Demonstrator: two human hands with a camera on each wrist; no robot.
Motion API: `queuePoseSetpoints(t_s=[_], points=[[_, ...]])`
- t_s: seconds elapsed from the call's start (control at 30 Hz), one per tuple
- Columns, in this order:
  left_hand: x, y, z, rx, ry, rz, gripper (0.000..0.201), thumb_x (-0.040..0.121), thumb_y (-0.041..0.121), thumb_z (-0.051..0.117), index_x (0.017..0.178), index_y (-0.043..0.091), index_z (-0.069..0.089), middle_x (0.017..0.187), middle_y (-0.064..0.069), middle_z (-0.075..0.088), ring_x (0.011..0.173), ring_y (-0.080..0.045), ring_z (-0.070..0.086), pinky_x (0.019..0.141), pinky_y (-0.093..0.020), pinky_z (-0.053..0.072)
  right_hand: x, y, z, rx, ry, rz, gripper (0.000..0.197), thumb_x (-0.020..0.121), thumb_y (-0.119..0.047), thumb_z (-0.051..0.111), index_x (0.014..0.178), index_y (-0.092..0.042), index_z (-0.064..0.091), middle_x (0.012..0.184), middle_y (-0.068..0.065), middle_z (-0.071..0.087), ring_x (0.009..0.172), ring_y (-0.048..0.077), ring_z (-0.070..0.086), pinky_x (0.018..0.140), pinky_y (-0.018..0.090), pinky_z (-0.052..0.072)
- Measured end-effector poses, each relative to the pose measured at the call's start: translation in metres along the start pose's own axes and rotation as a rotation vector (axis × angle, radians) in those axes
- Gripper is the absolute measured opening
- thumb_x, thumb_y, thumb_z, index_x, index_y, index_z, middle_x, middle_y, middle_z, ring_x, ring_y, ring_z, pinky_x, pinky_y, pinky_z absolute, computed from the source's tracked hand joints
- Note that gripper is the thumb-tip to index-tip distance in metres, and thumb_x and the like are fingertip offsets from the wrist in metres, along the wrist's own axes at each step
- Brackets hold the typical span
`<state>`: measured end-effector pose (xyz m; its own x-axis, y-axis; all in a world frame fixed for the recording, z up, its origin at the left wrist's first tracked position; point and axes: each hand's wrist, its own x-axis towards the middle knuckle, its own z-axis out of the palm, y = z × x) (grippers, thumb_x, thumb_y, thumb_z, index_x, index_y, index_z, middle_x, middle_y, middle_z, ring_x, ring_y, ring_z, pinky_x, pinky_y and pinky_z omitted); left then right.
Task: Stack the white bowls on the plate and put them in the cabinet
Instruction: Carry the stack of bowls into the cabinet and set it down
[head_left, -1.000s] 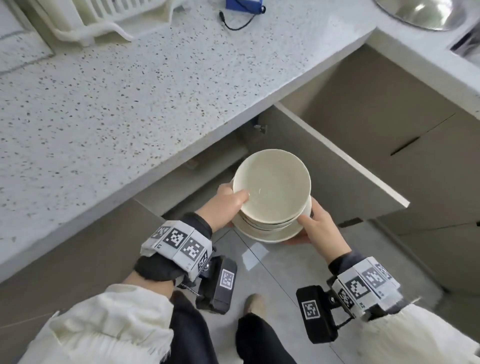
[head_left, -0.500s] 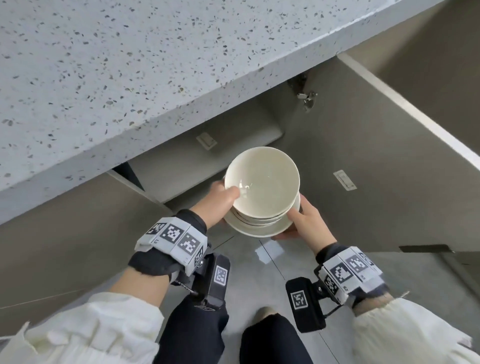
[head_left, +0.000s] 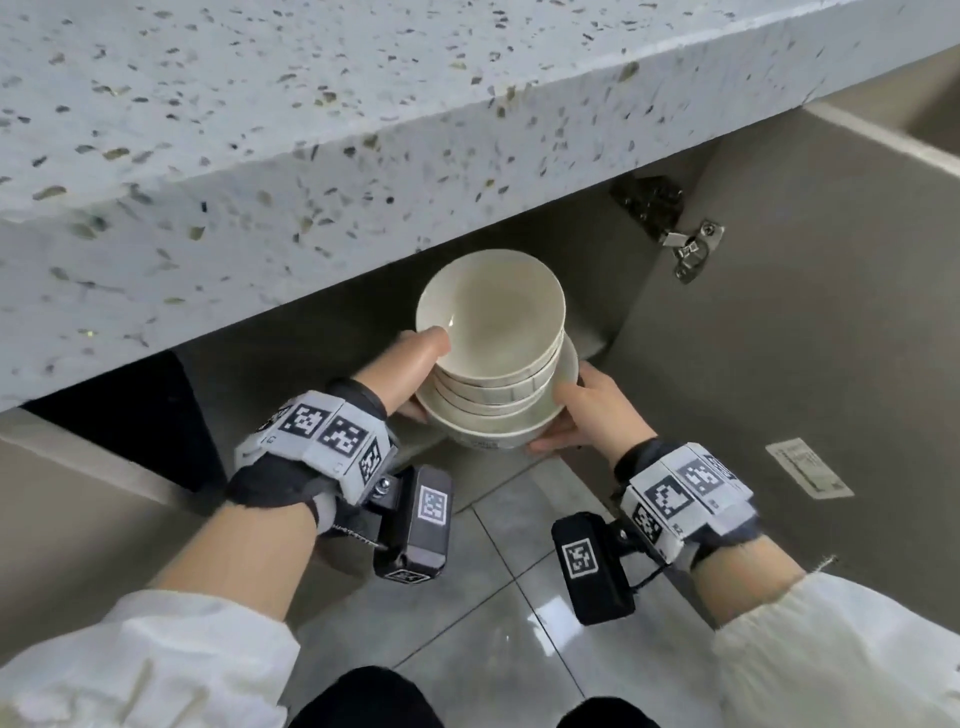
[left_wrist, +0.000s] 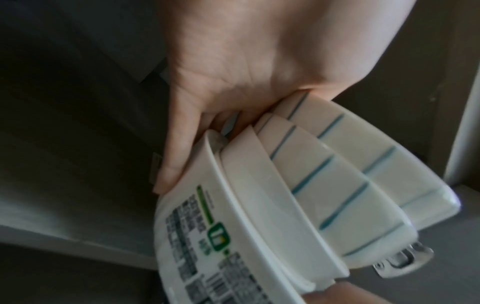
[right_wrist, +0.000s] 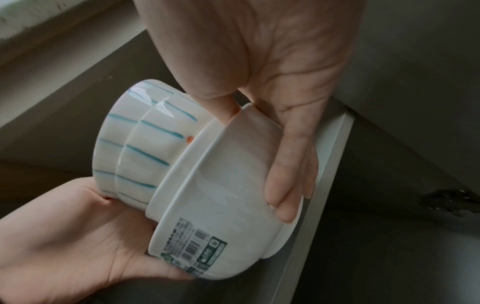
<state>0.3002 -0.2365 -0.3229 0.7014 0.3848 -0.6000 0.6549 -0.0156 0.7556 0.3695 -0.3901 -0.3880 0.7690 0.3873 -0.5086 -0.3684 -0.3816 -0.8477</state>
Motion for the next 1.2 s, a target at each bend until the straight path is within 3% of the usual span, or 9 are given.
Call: queuePoseSetpoints(t_s=[0.13,0.23,0.3,0.37,0.47,0.57,0.8,1.07,1.2], points=[[0.027,-0.003,-0.001,-0.015,0.017,0.040,0.034,0.093,0.020,0.035,0.126,0.014,0.038,0.091,-0.003,0.045,0.091,-0.025,0.046,0.095,-0.050,0.048,0.027,-0.001,0.003,0.076,-0.018,-0.015,0.018,0.089,-0.011,0.043,0.106,-0.009,0.051,0.086,0.014,0.063,0.048,0.023,0.066,0.051,0.031,0.059],[0.045,-0.006,0.001,-0.018,0.041,0.057,0.043,0.093,0.020,0.034,0.135,0.009,0.034,0.101,-0.008,0.044,0.099,-0.030,0.043,0.098,-0.052,0.046,0.047,0.005,0.007,0.090,-0.030,-0.014,0.034,0.090,-0.014,0.044,0.123,-0.005,0.045,0.098,0.025,0.063,0.040,0.023,0.065,0.048,0.028,0.059],[0.053,-0.008,0.003,-0.023,0.060,0.077,0.044,0.093,0.018,0.032,0.135,0.007,0.035,0.089,-0.006,0.045,0.099,-0.030,0.042,0.098,-0.053,0.046,0.058,0.009,0.008,0.110,-0.040,-0.018,0.039,0.091,-0.014,0.042,0.129,-0.005,0.041,0.103,0.029,0.062,0.040,0.026,0.065,0.047,0.028,0.059],[0.060,-0.009,0.004,-0.033,0.079,0.094,0.044,0.093,0.019,0.032,0.135,0.007,0.035,0.088,-0.006,0.045,0.100,-0.031,0.042,0.098,-0.052,0.046,0.066,0.011,0.008,0.127,-0.045,-0.034,0.041,0.091,-0.014,0.043,0.131,-0.005,0.040,0.111,0.031,0.061,0.044,0.027,0.066,0.048,0.028,0.059],[0.063,-0.008,0.006,-0.047,0.100,0.116,0.047,0.093,0.022,0.032,0.138,0.008,0.032,0.113,-0.012,0.042,0.112,-0.036,0.044,0.100,-0.053,0.045,0.074,0.012,0.006,0.178,-0.077,-0.056,0.043,0.090,-0.012,0.045,0.132,-0.005,0.041,0.122,0.030,0.058,0.054,0.031,0.067,0.051,0.029,0.060],[0.068,-0.009,0.012,-0.116,0.127,0.172,0.048,0.093,0.027,0.035,0.139,0.011,0.031,0.133,-0.015,0.042,0.105,-0.028,0.042,0.093,-0.042,0.044,0.081,0.012,0.005,0.223,-0.089,-0.070,0.046,0.088,-0.007,0.048,0.133,-0.005,0.039,0.130,0.026,0.053,0.091,0.045,0.065,0.062,0.035,0.062],[0.076,-0.013,0.021,-0.188,0.164,0.251,0.077,0.087,0.052,0.047,0.148,0.018,0.014,0.155,-0.006,0.024,0.140,-0.027,0.028,0.115,-0.050,0.025,0.095,0.009,0.016,0.434,-0.088,-0.058,0.048,0.095,-0.036,0.040,0.139,-0.018,0.031,0.146,0.021,0.033,0.119,0.049,0.050,0.042,0.028,0.057],[0.090,-0.017,0.018,-0.194,0.163,0.311,0.069,0.089,0.052,0.042,0.147,0.022,0.020,0.152,-0.005,0.031,0.137,-0.026,0.033,0.114,-0.049,0.027,0.107,0.008,0.025,0.442,-0.030,-0.088,0.050,0.094,-0.041,0.036,0.140,-0.021,0.030,0.149,0.016,0.030,0.127,0.045,0.042,0.040,0.032,0.057],[0.089,-0.018,0.017,-0.228,0.162,0.261,0.073,0.088,0.050,0.046,0.148,0.021,0.016,0.152,-0.007,0.030,0.138,-0.027,0.032,0.115,-0.049,0.027,0.094,0.008,0.024,0.398,-0.032,-0.060,0.049,0.095,-0.042,0.034,0.139,-0.020,0.031,0.144,0.020,0.039,0.116,0.045,0.054,0.055,0.030,0.060]])
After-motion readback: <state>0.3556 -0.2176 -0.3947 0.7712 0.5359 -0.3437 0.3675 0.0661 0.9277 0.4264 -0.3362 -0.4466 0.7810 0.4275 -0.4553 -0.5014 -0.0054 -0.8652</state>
